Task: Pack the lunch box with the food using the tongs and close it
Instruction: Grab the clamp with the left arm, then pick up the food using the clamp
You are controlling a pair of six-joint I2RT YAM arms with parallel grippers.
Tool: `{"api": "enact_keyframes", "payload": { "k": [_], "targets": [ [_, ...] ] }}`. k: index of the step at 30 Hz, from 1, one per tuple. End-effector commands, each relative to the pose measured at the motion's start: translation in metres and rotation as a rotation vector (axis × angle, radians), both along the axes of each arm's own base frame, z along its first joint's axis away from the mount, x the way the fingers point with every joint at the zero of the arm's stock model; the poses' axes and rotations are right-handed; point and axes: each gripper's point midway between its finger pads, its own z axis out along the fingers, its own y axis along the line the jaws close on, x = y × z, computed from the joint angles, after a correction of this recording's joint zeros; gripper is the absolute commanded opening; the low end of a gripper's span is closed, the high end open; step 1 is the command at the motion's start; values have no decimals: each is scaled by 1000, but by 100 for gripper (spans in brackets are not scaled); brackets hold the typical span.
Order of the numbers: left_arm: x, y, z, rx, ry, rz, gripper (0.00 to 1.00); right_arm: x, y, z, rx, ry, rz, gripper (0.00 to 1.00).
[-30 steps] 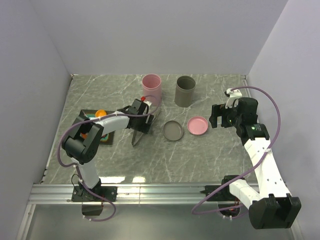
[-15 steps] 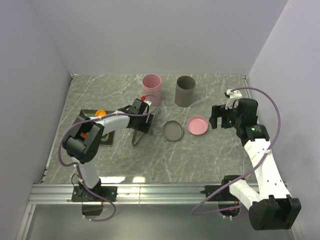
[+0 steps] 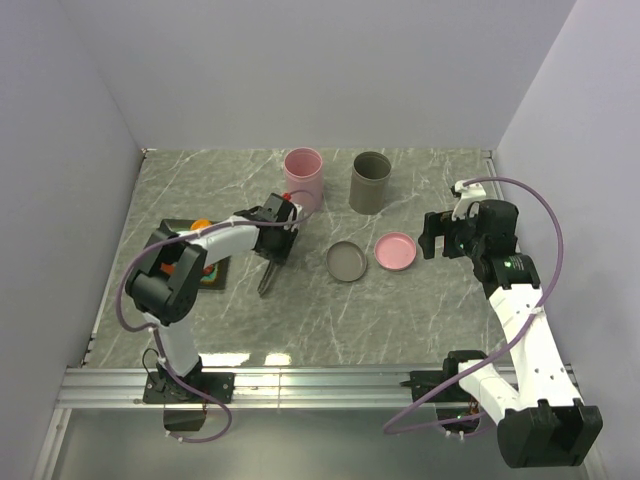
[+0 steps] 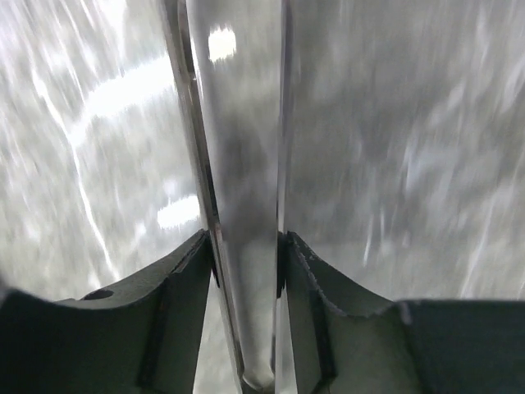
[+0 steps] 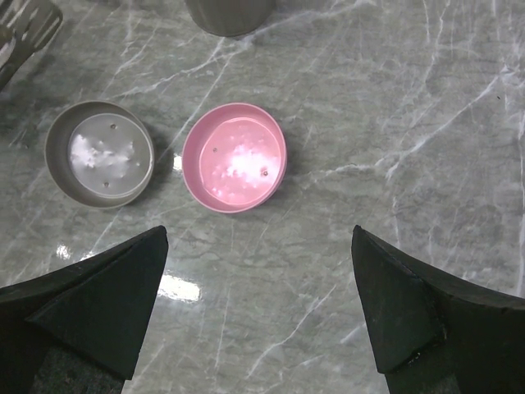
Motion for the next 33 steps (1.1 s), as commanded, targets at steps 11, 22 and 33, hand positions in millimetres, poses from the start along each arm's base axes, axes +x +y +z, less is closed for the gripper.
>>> {"api": "enact_keyframes", "payload": {
  "k": [11, 22, 33],
  "targets": [
    [-70, 5, 108, -93, 28, -331, 46, -1, 12, 19, 49, -65, 51, 100],
    [-97, -17, 180, -300, -8, -526, 53, -3, 22, 26, 79, -78, 110, 100],
    [-73, 47, 207, -351, -55, -360, 54, -3, 26, 28, 87, -78, 130, 100]
  ]
}}
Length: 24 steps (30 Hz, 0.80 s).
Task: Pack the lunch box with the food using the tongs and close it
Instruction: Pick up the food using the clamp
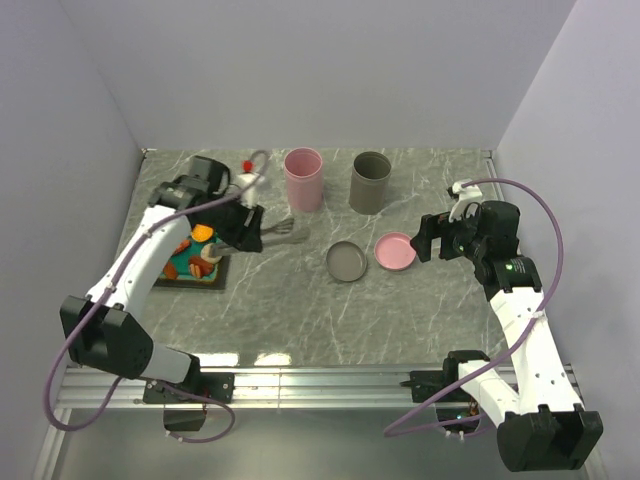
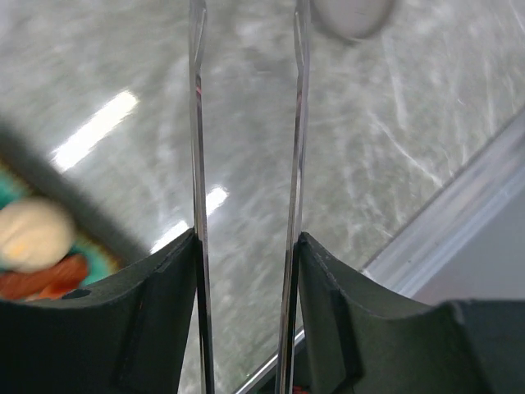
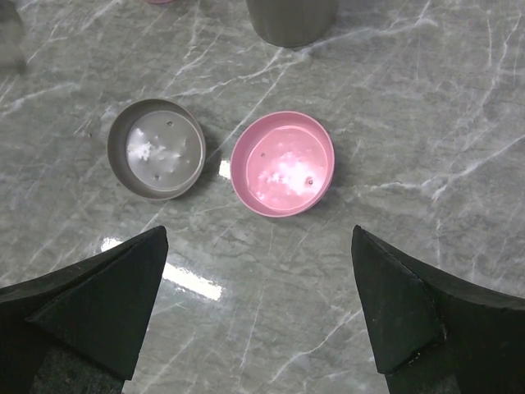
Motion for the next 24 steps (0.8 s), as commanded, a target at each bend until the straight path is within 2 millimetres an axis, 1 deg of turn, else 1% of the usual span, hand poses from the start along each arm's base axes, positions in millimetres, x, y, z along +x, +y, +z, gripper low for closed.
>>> {"api": "enact_keyframes", "payload": {
  "k": [1, 2, 3, 5, 6, 7, 9, 10, 11, 12, 14, 15, 18, 21, 22, 24],
  "targets": [
    [8, 37, 33, -49, -70, 60, 55, 5, 2, 18, 6, -56, 15, 100],
    [10, 46, 34, -41, -77, 76, 55, 5, 2, 18, 8, -55, 14, 100],
    [13, 65, 36, -31, -93, 115, 57, 5, 2, 17, 9, -52, 15, 100],
    [14, 83, 36, -16, -108, 142, 58, 5, 3, 16, 9, -50, 17, 100],
    [12, 89, 37, -19, -104, 151, 58, 5, 3, 16, 10, -50, 15, 100],
    [11, 107, 36, -26, -91, 186, 58, 5, 2, 16, 9, -48, 12, 100],
    [7, 122, 35, -32, -72, 216, 59, 5, 2, 15, 8, -48, 11, 100],
    [4, 136, 35, -44, -54, 257, 59, 5, 2, 16, 8, -50, 11, 100],
    [4, 145, 33, -37, -58, 264, 59, 5, 2, 16, 8, -51, 11, 100],
    [3, 162, 33, -37, -56, 313, 59, 5, 2, 15, 9, -50, 14, 100],
    [-1, 176, 32, -39, -41, 331, 59, 5, 2, 14, 12, -45, 14, 100],
    [-3, 189, 31, -37, -34, 368, 59, 5, 2, 13, 12, -43, 14, 100],
    [0, 212, 27, -25, -35, 433, 60, 6, 2, 12, 12, -40, 14, 100],
    [6, 230, 21, -6, -42, 483, 60, 5, 2, 13, 11, -43, 13, 100],
    [9, 234, 17, -8, -30, 487, 60, 5, 2, 12, 9, -42, 12, 100],
    [11, 244, 14, -21, -21, 507, 58, 4, 2, 12, 7, -41, 13, 100]
  ]
}}
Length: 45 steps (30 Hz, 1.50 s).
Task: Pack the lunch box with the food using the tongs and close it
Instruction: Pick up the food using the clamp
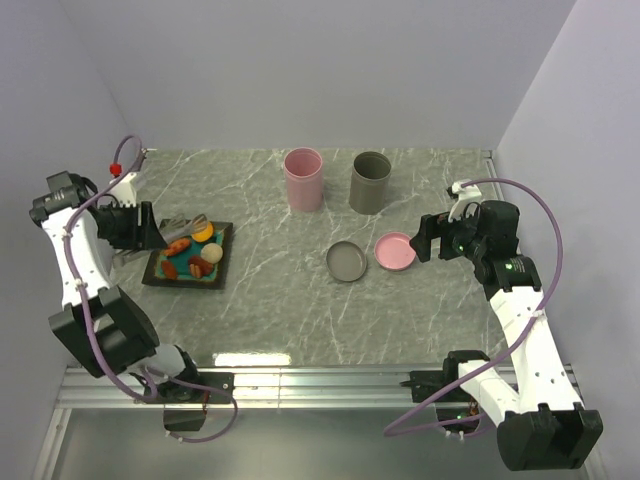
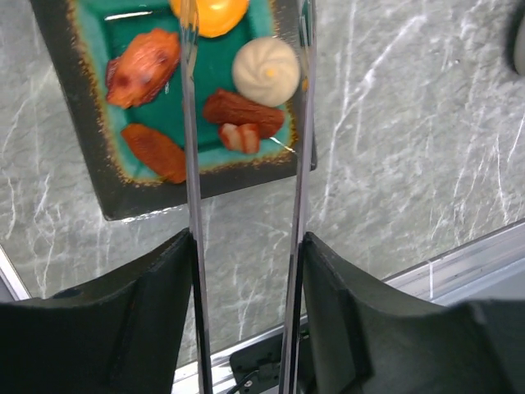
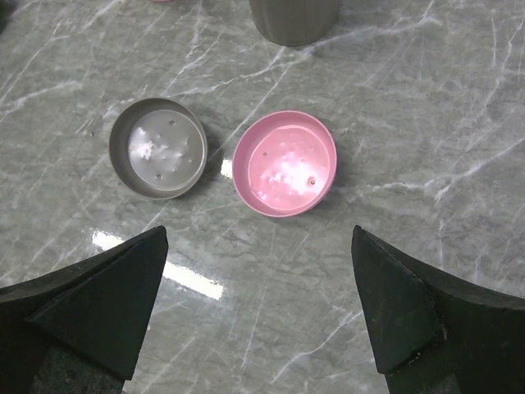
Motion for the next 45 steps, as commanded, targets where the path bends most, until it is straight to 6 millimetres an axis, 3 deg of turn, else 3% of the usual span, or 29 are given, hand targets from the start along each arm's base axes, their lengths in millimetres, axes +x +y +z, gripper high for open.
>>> {"api": "enact_keyframes", "payload": {
  "k": [1, 7, 18, 22, 45],
  "targets": [
    [13, 16, 3, -12, -37, -9, 57, 4, 0, 13, 1, -48, 3, 100],
    [22, 34, -6, -65, -25, 2, 53, 2, -1, 11, -1, -49, 0, 100],
    [39, 46, -40, -95, 3, 16, 49, 3, -1, 11, -1, -32, 0, 100],
    [46, 50, -43, -92, -6, 32, 48, 4, -1, 12, -1, -30, -3, 100],
    [35, 35, -81, -185, 58, -54, 44, 7, -1, 10, 0, -7, -7, 100]
  ]
}}
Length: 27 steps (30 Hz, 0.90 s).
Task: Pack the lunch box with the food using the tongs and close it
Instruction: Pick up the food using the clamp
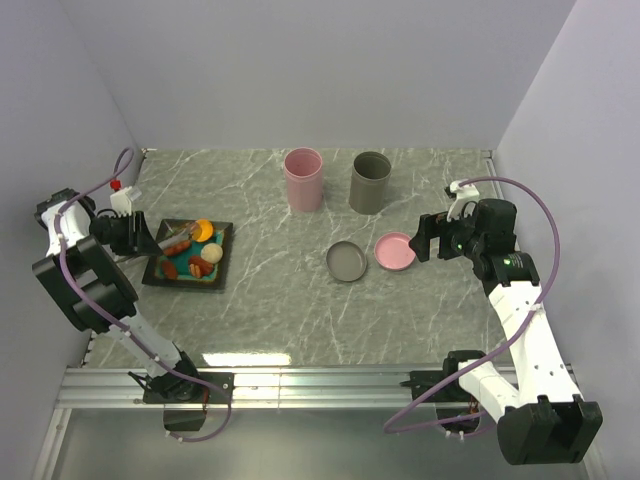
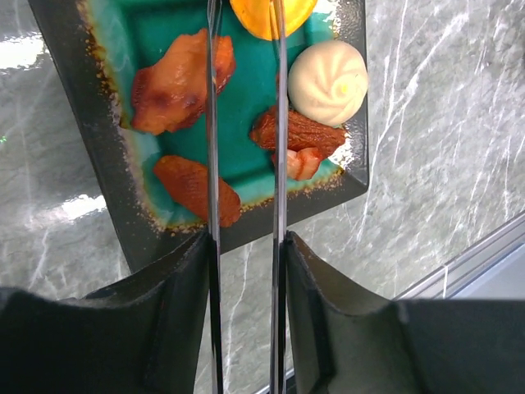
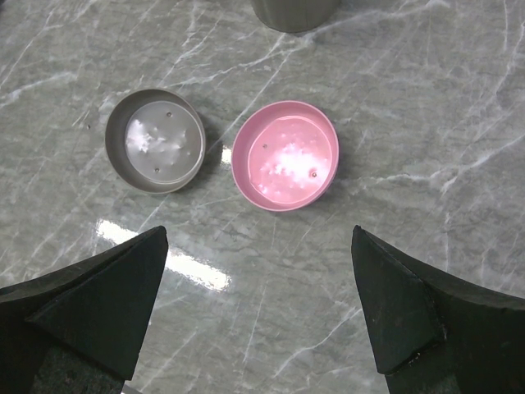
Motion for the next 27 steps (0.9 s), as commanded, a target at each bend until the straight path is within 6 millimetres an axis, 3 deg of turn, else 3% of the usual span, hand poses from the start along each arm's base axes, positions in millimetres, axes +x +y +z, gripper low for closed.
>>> {"api": "enact_keyframes", "payload": {
  "k": [1, 11, 16, 23, 27],
  "targets": [
    [4, -6, 3, -28, -48, -29, 43, 6, -1, 18, 0, -48, -5, 100],
    [8, -9, 12, -56, -64, -11, 27, 5, -1, 18, 1, -51, -5, 100],
    [4, -19, 38, -84, -88, -8, 15, 5, 0, 19, 5, -52, -2, 100],
    [4, -27, 89, -55, -205, -20, 10, 4, 0, 19, 8, -56, -1, 100],
    [13, -42, 116, -59, -255, -42, 4, 4, 0, 19, 9, -57, 1, 100]
  ]
}}
